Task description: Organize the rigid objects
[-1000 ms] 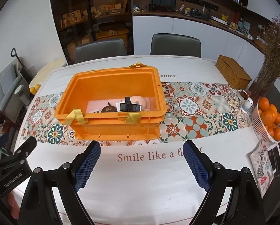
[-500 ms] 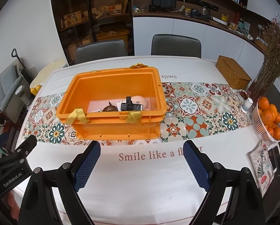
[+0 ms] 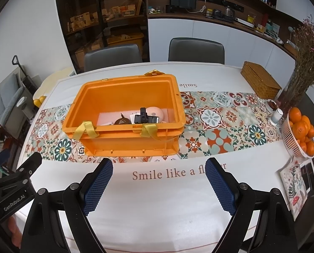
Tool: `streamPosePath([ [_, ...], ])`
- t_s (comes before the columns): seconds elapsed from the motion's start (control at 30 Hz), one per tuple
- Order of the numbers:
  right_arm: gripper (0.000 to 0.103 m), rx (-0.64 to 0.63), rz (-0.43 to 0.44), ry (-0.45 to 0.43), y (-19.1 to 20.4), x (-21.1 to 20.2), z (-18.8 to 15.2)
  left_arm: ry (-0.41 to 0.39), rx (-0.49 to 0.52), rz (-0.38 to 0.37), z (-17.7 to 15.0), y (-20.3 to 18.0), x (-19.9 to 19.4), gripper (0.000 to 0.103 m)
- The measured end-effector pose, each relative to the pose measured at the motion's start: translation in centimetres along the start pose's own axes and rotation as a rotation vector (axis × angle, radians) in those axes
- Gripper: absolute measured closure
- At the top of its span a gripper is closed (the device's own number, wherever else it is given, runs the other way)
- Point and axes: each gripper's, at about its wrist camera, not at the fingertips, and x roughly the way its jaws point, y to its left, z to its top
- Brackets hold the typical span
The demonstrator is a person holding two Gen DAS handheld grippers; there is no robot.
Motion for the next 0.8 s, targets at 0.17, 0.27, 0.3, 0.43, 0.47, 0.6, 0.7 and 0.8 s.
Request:
streamPosePath([
  [0.17, 0.013, -0.001, 0.001, 0.001, -0.06, -0.02, 0.01, 0.003, -0.001, -0.003, 0.01, 0.0, -0.01, 0.0],
  [0.27, 0.013, -0.001, 0.0, 0.0, -0.03, -0.02, 0.03, 0.004, 0.001, -0.007, 0.08, -0.15, -0.06, 0.0],
  [0.3, 0.013, 0.001, 0.001, 0.0, -0.04, -0.02, 0.03, 0.005, 0.001, -0.008, 0.11, -0.2, -0.09, 0.0],
  [0.43, 0.013, 0.002, 0.002, 0.001, -0.1, -0.04, 0.02, 0.007, 0.003, -0.011, 0.07, -0.2, -0.07, 0.0],
  [0.47, 0.013, 0.002, 0.002, 0.001, -0.08, 0.01, 0.03, 0.008, 0.003, -0.012, 0.05, -0.23, -0.06, 0.0],
  [0.6, 0.013, 0.003, 0.0, 0.002, -0.2, 0.02, -0.02, 0.015, 0.004, -0.017, 0.07, -0.36, 0.07, 0.0],
  [0.7, 0.013, 0.004, 0.001, 0.003, -0.25, 0.02, -0.03, 0.016, 0.005, -0.021, 0.09, -0.43, 0.1, 0.0],
  [0.8, 0.013, 0.006, -0.001, 0.003, -0.29, 0.06, -0.02, 0.016, 0.006, -0.024, 0.11, -0.42, 0.04, 0.0],
])
